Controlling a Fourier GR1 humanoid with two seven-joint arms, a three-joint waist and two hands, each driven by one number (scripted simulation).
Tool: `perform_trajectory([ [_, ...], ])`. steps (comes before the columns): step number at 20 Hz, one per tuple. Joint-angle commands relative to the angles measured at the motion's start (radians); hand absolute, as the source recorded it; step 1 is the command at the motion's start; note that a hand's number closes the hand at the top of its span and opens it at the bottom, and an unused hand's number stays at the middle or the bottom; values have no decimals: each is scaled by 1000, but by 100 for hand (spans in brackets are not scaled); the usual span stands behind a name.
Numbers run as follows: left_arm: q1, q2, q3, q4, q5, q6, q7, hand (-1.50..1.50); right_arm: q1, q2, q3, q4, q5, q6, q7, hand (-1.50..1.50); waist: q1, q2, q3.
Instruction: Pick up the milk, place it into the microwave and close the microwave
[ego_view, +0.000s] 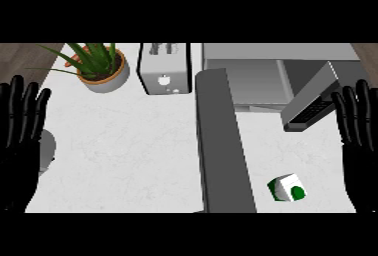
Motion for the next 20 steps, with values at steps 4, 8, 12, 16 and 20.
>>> perform_trajectory([
  [4,-2,-14,-50,-38,-39,-3,33,-150,256,22,22,-200,32,-6,-23,-150,-23,1,-3],
  [8,62,-104,-84,117,62,-6,-9,-150,416,76,181,-211,70,-33,-11,-150,-36,1,-5],
  [12,66,-106,-166,164,13,68,-74,-150,681,71,214,-207,37,29,-230,-150,-38,-1,-3],
  [16,190,-107,-354,171,-34,188,-179,-150,806,39,217,-202,16,51,-338,-150,-36,-2,-3],
  [20,249,-107,-427,200,-53,214,-251,-150,850,36,185,-75,29,41,-453,-150,-26,0,-3],
])
